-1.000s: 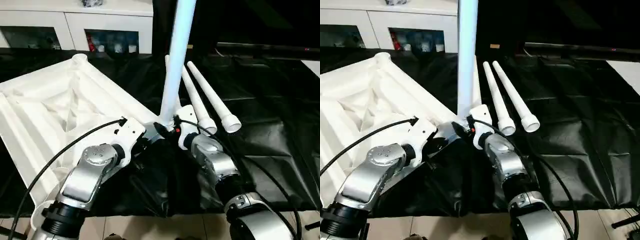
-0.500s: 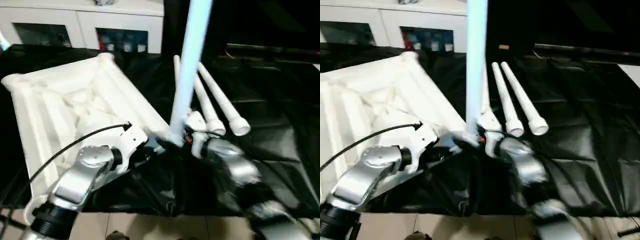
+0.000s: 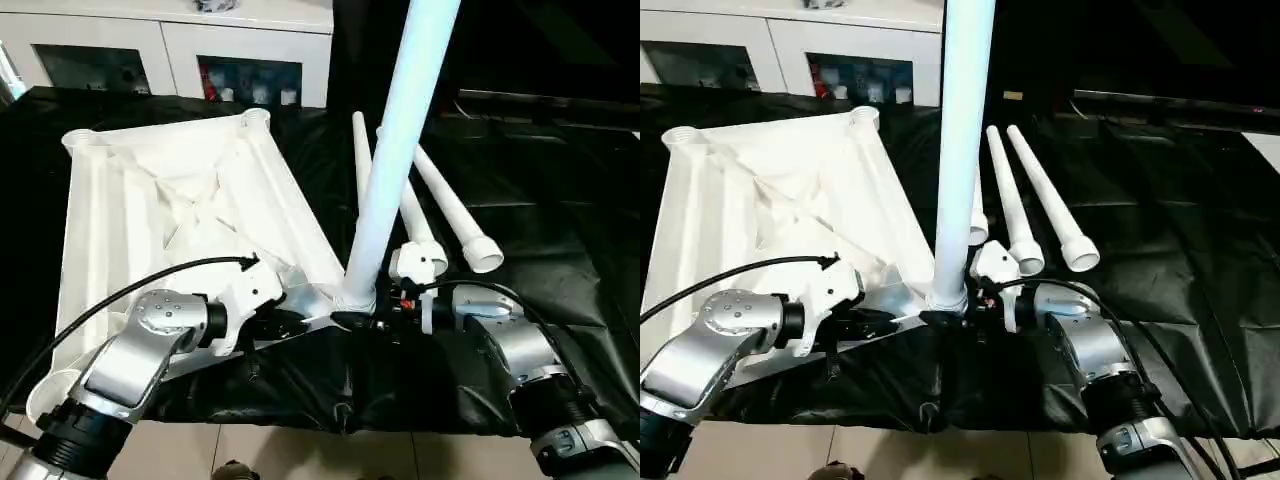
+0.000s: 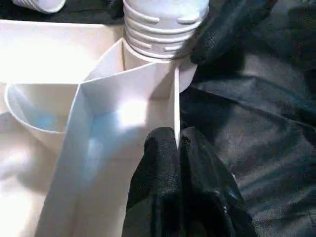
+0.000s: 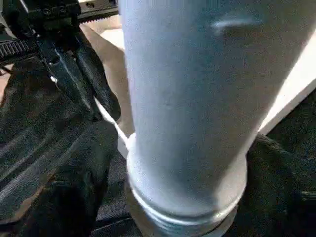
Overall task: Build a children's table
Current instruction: Rotate leg to tighten
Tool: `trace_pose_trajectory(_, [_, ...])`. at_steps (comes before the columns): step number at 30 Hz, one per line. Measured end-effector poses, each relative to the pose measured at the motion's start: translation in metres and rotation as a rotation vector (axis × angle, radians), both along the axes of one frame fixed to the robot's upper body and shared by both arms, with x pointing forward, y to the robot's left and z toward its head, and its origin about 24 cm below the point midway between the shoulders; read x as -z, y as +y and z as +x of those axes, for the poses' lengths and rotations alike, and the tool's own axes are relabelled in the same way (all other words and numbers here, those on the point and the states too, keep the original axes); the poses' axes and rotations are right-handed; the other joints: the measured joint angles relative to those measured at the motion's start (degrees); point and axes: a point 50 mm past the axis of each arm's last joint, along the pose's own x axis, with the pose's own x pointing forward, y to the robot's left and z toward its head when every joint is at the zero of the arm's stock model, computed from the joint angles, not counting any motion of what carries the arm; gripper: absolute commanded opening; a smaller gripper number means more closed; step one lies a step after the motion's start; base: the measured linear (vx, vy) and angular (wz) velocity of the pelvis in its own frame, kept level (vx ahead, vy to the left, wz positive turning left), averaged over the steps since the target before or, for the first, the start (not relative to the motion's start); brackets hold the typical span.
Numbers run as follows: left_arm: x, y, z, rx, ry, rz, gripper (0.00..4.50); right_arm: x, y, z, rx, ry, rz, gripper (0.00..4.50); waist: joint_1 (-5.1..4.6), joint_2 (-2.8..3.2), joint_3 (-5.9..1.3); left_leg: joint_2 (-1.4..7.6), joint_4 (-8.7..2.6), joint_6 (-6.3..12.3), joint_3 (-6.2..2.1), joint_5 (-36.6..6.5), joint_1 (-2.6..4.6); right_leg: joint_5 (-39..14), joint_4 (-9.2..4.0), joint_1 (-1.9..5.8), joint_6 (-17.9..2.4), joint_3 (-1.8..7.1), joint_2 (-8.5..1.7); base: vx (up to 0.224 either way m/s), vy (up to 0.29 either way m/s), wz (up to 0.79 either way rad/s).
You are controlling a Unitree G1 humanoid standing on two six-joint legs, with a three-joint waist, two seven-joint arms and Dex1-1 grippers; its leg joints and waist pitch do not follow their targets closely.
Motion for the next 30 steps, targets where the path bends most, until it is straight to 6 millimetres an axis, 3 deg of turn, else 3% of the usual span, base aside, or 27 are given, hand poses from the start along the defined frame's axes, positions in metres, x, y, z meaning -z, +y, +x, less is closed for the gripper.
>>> trace_pose_trajectory(4, [0.000,0.001,0.000,0.015,0.004,0.002,0.00,-0.001,0.001,0.000,-0.007,-0.002,-0.005,3.11,0.38,0.00,0.00,0.00,0.02,0.00,0.00,0.00,0.01,0.00,0.01,0.01,0.00,0.00,0.00,0.000,0.000,0.00])
trace_pose_trajectory(11, [0.003,0.001,0.003,0.021,0.001,-0.002,0.00,0.002,0.006,-0.001,0.008,0.012,0.003,2.76,0.49,0.00,-0.02,0.00,0.05,0.00,-0.01,0.00,0.10,0.02,0.05,0.13,-0.01,0.00,-0.01,0.000,0.000,0.00])
trace_pose_trajectory(14, [0.005,0.000,0.006,-0.039,-0.016,0.002,0.00,0.006,0.014,0.004,0.091,0.008,0.011,2.73,0.16,0.00,-0.13,0.00,0.00,-0.01,0.00,0.00,0.26,0.09,0.10,0.26,-0.08,0.00,-0.01,0.000,0.000,0.00])
trace_pose_trajectory(19, [0.009,-0.006,0.014,-0.206,-0.041,0.011,0.00,0.014,0.033,0.019,0.314,0.008,0.040,2.72,-1.17,0.00,-0.26,-0.06,-0.10,-0.02,-0.10,-0.01,0.89,0.02,0.07,0.53,0.08,0.03,-0.01,0.000,0.000,0.00])
trace_pose_trajectory(24, [0.011,-0.018,0.020,-0.394,-0.053,-0.002,0.00,0.016,0.058,0.035,0.558,0.046,0.087,2.72,-2.50,-0.10,-0.34,-0.16,-0.08,-0.03,-0.47,-0.01,0.99,0.03,-0.08,0.46,0.07,-0.06,-0.02,0.000,0.000,0.00])
trace_pose_trajectory(30, [0.010,-0.025,0.021,-0.468,-0.058,-0.001,0.00,0.015,0.067,0.042,0.626,0.049,0.094,2.72,-2.69,-0.23,-0.42,-0.16,-0.08,-0.02,-0.44,-0.01,0.94,0.04,-0.09,0.41,0.05,-0.04,-0.02,0.000,0.000,0.00])
